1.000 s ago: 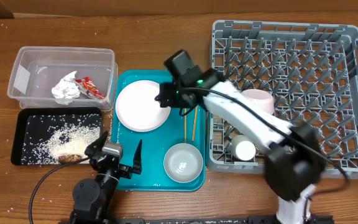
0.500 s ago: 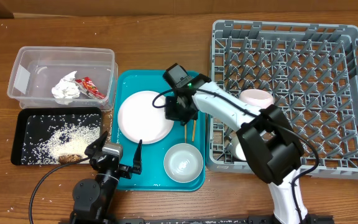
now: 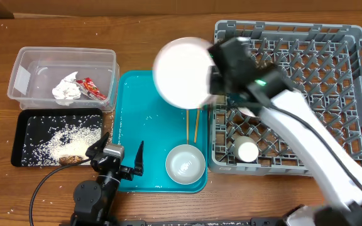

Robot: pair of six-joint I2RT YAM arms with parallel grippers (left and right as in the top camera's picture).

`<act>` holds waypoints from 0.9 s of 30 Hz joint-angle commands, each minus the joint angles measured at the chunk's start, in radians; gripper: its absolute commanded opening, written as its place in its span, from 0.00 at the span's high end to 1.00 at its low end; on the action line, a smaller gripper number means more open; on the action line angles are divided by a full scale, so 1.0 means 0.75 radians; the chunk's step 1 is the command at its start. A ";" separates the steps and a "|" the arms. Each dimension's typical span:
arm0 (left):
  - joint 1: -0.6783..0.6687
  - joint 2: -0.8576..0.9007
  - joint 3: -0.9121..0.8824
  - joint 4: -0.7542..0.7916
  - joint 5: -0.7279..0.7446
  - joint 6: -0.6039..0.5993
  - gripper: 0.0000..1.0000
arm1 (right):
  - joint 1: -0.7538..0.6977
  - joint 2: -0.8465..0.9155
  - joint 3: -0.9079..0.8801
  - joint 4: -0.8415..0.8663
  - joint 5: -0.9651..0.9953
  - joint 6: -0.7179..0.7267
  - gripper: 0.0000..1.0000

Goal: Sort waste into correct bins and load items into the dishwasher
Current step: 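Carry the white plate with the right gripper and stand it in the rack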

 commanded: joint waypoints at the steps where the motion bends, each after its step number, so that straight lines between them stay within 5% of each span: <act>1: -0.009 -0.012 -0.005 0.001 0.013 -0.008 0.00 | -0.044 -0.020 0.006 -0.067 0.487 -0.016 0.96; 8: -0.009 -0.012 -0.005 0.001 0.013 -0.008 0.00 | -0.137 0.050 0.003 -0.029 0.894 -0.043 0.96; 25: -0.009 -0.012 -0.005 0.001 0.013 -0.008 0.00 | -0.166 0.361 0.003 0.239 0.951 -0.386 0.95; 27: -0.009 -0.012 -0.005 0.001 0.013 -0.009 0.00 | -0.150 0.365 0.003 0.218 0.941 -0.385 0.87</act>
